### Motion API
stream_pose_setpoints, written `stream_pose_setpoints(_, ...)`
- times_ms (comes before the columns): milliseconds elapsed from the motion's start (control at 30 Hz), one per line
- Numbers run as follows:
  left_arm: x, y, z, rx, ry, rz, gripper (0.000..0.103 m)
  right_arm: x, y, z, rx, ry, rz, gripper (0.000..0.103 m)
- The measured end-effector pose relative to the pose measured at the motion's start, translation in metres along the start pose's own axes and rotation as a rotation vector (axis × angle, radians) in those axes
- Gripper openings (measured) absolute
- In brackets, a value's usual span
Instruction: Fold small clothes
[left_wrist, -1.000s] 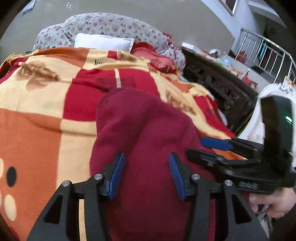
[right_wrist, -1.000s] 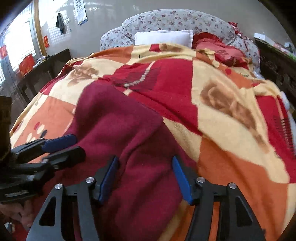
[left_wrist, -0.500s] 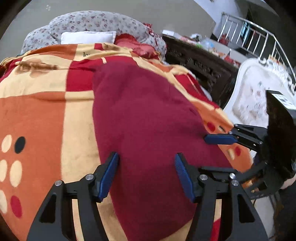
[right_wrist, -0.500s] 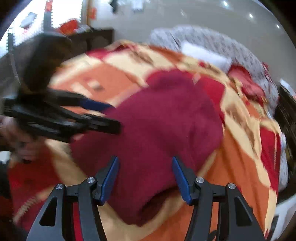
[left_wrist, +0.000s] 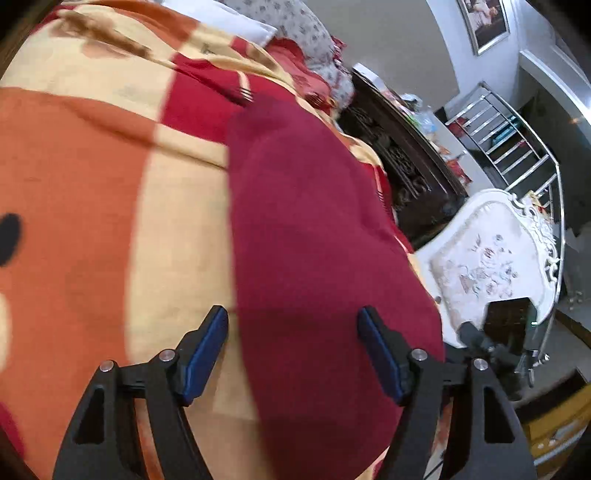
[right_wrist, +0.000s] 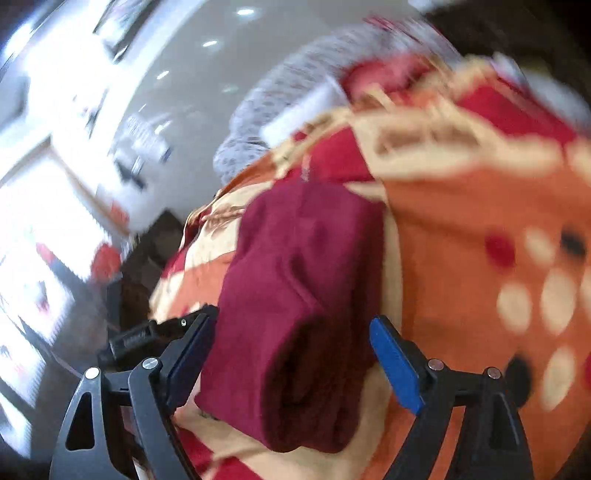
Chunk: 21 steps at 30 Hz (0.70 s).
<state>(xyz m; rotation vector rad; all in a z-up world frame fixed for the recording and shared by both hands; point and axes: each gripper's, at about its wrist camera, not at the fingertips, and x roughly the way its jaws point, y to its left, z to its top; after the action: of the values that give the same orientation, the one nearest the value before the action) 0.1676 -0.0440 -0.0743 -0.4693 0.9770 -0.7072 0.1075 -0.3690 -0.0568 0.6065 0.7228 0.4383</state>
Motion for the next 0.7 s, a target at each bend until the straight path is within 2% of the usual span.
stream_pose_setpoints(100,0.016,-0.016,0.003,0.052,0.024,0.047,0.08,0.006,-0.006,-0.007,0.031,0.002,0.021,0.09)
stream_pose_setpoints(167,0.022,-0.022,0.004,0.062,0.029,0.062,0.08,0.006,-0.009,-0.008,0.025,-0.024,0.028,0.09)
stream_pose_setpoints(267,0.019,-0.019,0.007,0.045,0.007,0.024,0.08,-0.003,-0.021,-0.014,0.052,-0.089,0.068,0.09)
stream_pose_setpoints(467,0.007,-0.023,0.011,0.06,-0.012,-0.111,0.08,-0.004,-0.027,-0.024,0.026,-0.121,0.101,0.091)
stream_pose_setpoints(600,0.033,-0.011,0.013,0.03,0.066,-0.006,0.08,0.001,-0.021,-0.028,-0.015,-0.09,0.095,0.091)
stream_pose_setpoints(700,0.03,-0.006,0.011,0.001,0.04,-0.031,0.079,-0.002,-0.022,-0.03,-0.011,-0.101,0.109,0.091)
